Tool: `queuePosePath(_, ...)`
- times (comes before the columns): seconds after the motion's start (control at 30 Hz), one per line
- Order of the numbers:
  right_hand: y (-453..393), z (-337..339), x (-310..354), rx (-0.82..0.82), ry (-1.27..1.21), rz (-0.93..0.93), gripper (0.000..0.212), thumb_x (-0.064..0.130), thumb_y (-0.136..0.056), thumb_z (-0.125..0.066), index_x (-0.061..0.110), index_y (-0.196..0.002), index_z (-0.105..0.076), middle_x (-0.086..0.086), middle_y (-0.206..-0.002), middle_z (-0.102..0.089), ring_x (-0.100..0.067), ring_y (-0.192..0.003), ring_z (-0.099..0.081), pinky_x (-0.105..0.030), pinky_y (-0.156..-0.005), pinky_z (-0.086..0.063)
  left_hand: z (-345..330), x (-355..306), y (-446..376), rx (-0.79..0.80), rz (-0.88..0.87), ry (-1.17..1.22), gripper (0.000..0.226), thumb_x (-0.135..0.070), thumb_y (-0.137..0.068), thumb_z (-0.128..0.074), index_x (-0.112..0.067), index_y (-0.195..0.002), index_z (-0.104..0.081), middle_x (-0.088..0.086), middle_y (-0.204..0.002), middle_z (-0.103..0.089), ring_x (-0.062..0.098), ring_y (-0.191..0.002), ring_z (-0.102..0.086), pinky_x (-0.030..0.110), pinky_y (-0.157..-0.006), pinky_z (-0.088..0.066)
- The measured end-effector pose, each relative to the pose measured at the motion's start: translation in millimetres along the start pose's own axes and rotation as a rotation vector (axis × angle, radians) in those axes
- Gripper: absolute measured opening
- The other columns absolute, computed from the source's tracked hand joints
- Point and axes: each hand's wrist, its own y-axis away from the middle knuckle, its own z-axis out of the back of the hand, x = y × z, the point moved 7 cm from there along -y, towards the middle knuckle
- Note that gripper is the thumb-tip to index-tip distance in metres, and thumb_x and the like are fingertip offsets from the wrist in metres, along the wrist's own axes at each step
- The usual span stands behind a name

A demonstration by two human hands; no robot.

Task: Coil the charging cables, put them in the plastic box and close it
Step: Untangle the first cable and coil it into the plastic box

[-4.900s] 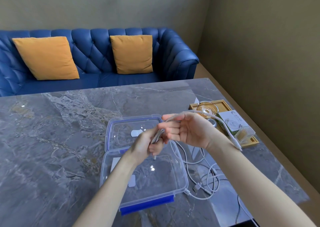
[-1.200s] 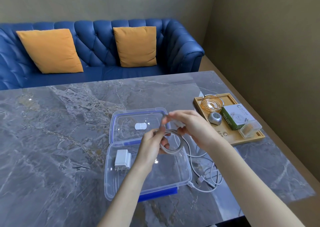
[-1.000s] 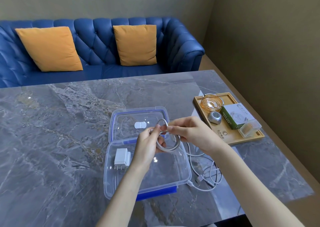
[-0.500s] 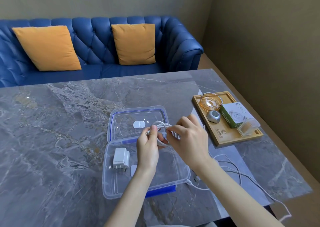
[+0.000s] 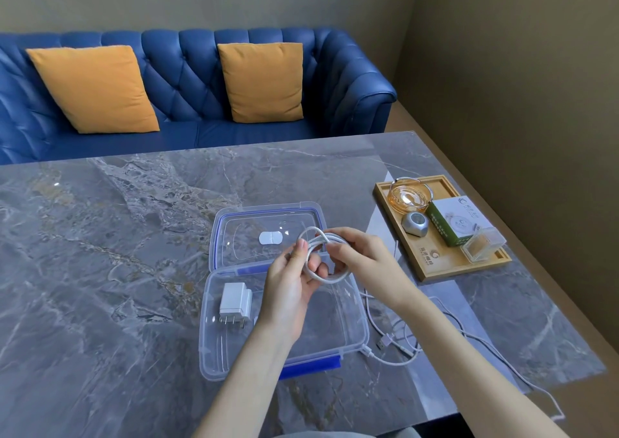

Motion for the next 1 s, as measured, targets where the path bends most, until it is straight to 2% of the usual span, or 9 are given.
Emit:
queuePosePath(0.13, 0.3, -2.5, -4.9, 0.007, 0.050, -0.053, 0.017, 0.028, -0.083, -0.051, 0.025, -0.090, -0.066, 0.014, -0.071, -0.063, 0.001, -0.069, -0.053, -0.024, -0.070, -0.042, -1.5, 1.8, 0.6, 0.035, 0.064, 0.094, 0.026, -0.021, -0.096, -0.039, -0.010, -0.079, -0.055, -0.006, -0.049, -0.044, 0.007, -0.045, -0.044, 0.024, -0.062, -0.042)
queuePosePath(0.27, 5.4, -4.4, -0.5, 0.021, 0.134, -0.029, 0.038, 0.044, -0.085, -0.049, 0.010, -0.087, -0.066, -0.012, -0.076, -0.063, -0.012, -0.071, -0.054, -0.034, -0.071, -0.042, 1.1, 3.2, 1.8, 0.015, 0.126, 0.163, 0.023, -0.021, -0.095, -0.039, -0.007, -0.085, -0.055, -0.008, -0.043, -0.041, 0.005, -0.039, -0.039, 0.023, -0.065, -0.034)
queuePosePath(0.33, 10.1, -5.4, -1.0, 0.028, 0.055, -0.051, 0.060, 0.053, -0.087, -0.042, -0.003, -0.071, -0.057, -0.016, -0.064, -0.046, -0.022, -0.061, -0.041, -0.035, -0.063, -0.035, 2.7, 2.5, 2.5, 0.006, 0.150, 0.192, 0.025, -0.020, -0.095, -0.039, -0.006, -0.083, -0.056, -0.008, -0.041, -0.040, 0.004, -0.037, -0.037, 0.022, -0.066, -0.034)
queuePosePath(0.43, 14.6, -6.2, -6.0, 0.007, -0.163, -0.135, 0.055, 0.043, -0.094, -0.040, 0.011, -0.049, -0.041, -0.011, -0.058, -0.023, -0.021, -0.056, -0.019, -0.033, -0.054, -0.018, 5.9, -0.4, 4.6, 0.009, 0.196, 0.177, 0.025, -0.021, -0.095, -0.040, -0.010, -0.076, -0.053, -0.008, -0.041, -0.037, 0.003, -0.035, -0.035, 0.014, -0.049, -0.038)
queuePosePath(0.57, 17.6, -5.4, -15.7, 0.039, -0.107, -0.158, 0.047, 0.036, -0.094, -0.041, 0.013, -0.054, -0.035, 0.006, -0.049, -0.024, -0.007, -0.045, -0.020, -0.019, -0.047, -0.019, 8.3, -8.1, 6.7, 0.069, 0.244, -0.039, 0.030, -0.023, -0.094, -0.043, -0.012, -0.068, -0.053, -0.010, -0.040, -0.034, 0.003, -0.033, -0.031, 0.018, -0.050, -0.028)
queuePosePath(0.67, 21.9, -5.5, -16.7, 0.106, 0.048, -0.150, 0.054, 0.040, -0.090, -0.049, 0.004, -0.051, -0.038, -0.001, -0.050, -0.025, -0.008, -0.043, -0.020, -0.014, -0.043, -0.022, 10.1, -17.1, 7.9, 0.148, 0.262, -0.208, 0.040, -0.022, -0.093, -0.044, -0.015, -0.058, -0.060, -0.010, -0.041, -0.034, 0.003, -0.033, -0.030, 0.020, -0.051, -0.024)
queuePosePath(0.73, 25.2, -8.7, -16.3, 0.178, 0.136, -0.154, 0.061, 0.047, -0.084, -0.051, 0.001, -0.048, -0.037, -0.004, -0.050, -0.025, -0.008, -0.041, -0.020, -0.013, -0.042, -0.021, 13.7, -21.3, 8.1, 0.203, 0.284, -0.350, 0.031, -0.022, -0.093, -0.046, -0.012, -0.065, -0.054, -0.010, -0.043, -0.034, 0.003, -0.034, -0.029, 0.015, -0.044, -0.025)
queuePosePath(0.87, 28.5, -25.0, -27.5, 0.358, 0.225, -0.253, 0.057, 0.055, -0.082, -0.051, 0.016, -0.044, -0.031, 0.001, -0.046, -0.026, -0.010, -0.040, -0.021, -0.018, -0.044, -0.024, 25.5, -24.4, 8.0, 0.288, 0.264, -0.635, 0.023, -0.020, -0.092, -0.049, -0.012, -0.070, -0.047, -0.009, -0.046, -0.040, 0.006, -0.038, -0.035, 0.013, -0.040, -0.033)
queuePosePath(1.0, 21.9, -31.8, -38.1, 0.366, 0.392, -0.240, 0.060, 0.055, -0.086, -0.046, 0.011, -0.046, -0.041, -0.004, -0.049, -0.032, -0.010, -0.042, -0.026, -0.025, -0.052, -0.028, 43.3, -20.6, 8.9, 0.141, 0.155, -0.745, 0.026, -0.023, -0.091, -0.052, -0.011, -0.068, -0.050, -0.004, -0.051, -0.046, 0.005, -0.036, -0.035, 0.012, -0.041, -0.033)
